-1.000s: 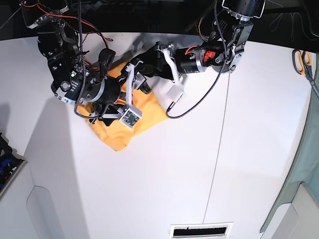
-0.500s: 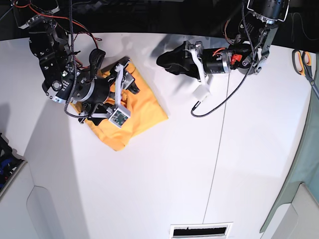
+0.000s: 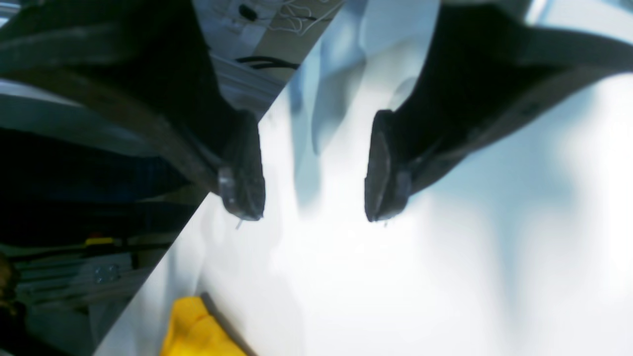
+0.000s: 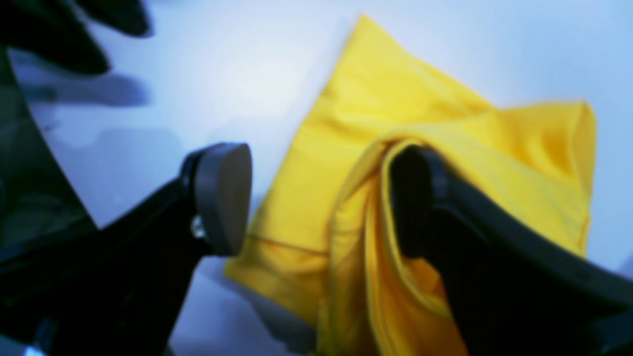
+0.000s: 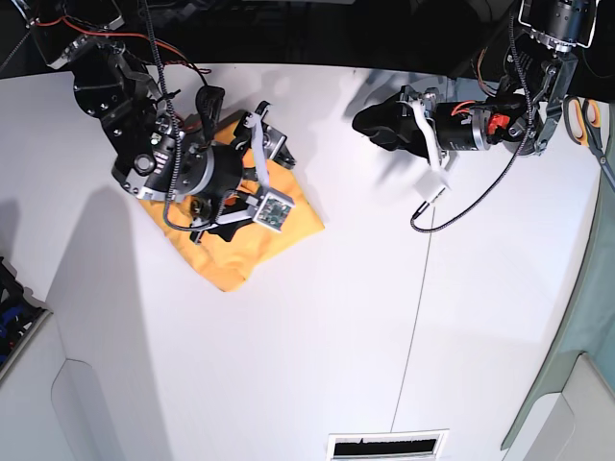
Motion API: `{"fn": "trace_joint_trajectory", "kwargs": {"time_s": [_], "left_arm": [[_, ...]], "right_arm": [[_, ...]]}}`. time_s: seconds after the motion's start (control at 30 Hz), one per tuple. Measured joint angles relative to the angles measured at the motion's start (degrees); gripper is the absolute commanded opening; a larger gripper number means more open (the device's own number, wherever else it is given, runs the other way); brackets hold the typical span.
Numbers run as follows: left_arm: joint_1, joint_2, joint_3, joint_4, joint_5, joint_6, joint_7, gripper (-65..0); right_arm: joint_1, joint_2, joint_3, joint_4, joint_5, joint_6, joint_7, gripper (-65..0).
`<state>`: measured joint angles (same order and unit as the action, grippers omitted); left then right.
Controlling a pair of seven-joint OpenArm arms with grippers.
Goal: Layout the t-shirt on the table in an organized manner, then fold the t-shirt properly
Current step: 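Press the folded bundle with the right gripper and withdraw the left gripper, then flatten the orange bundle with the right gripper, then release it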
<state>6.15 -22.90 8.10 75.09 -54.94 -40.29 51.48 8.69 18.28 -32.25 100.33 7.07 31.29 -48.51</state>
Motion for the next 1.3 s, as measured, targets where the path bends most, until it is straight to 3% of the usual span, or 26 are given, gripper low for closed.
{"fn": "trace_joint_trajectory", "kwargs": {"time_s": [0.23,0.4,0.47,0.53,0.6,0.63,0.7,0.83,0.93,1.03,1.3], "left_arm": [[0.0,-1.1,-4.4,0.0,-3.1,0.5,3.8,-28.7],[0.0,-3.3,-5.9,0.0,-3.2,0.6,3.8,-28.7],[0.0,-3.6,-6.4,0.0,-3.6,0.6,3.8,-28.7],[0.0,-3.8,-6.7,0.0,-4.4,0.6,3.8,-28.7],[0.0,-4.0,-6.8,0.0,-4.4,0.6,3.8,-28.7],[0.0,-3.9,-6.8,0.0,-4.4,0.6,3.8,-28.7],[0.1,-3.9,-6.8,0.0,-4.4,0.6,3.8,-28.7],[0.2,-3.9,-6.8,0.0,-4.3,0.6,3.8,-28.7],[0.2,-3.9,-6.8,0.0,-4.3,0.6,3.8,-28.7],[0.2,-3.9,-6.8,0.0,-4.2,0.6,3.8,-28.7],[0.2,-4.0,-6.8,0.0,-4.2,0.6,3.8,-28.7]], "right_arm": [[4.9,0.0,-10.6,0.0,-3.5,0.2,0.3,-22.6],[5.8,0.0,-11.0,0.0,-1.7,0.0,0.3,-22.7],[5.7,0.0,-11.0,0.0,-0.3,-2.2,1.0,-24.8],[5.7,-0.1,-10.7,0.0,0.5,-5.2,2.8,-37.8],[5.7,-0.6,-9.3,0.0,-0.3,-10.1,3.8,-59.4],[5.7,-1.0,-8.1,0.0,-2.1,-12.3,3.9,-65.0],[5.7,-2.1,-4.8,0.0,-6.7,-15.6,3.9,-65.0],[5.7,-2.4,4.1,0.0,-7.9,-18.9,2.2,-65.0],[5.5,-1.9,10.1,0.0,-5.8,-18.9,-1.3,-65.0],[3.3,-0.3,13.9,0.0,-1.8,-16.4,-0.1,-65.0],[-5.3,1.1,14.3,0.0,0.2,-15.8,2.2,-65.0]]}}
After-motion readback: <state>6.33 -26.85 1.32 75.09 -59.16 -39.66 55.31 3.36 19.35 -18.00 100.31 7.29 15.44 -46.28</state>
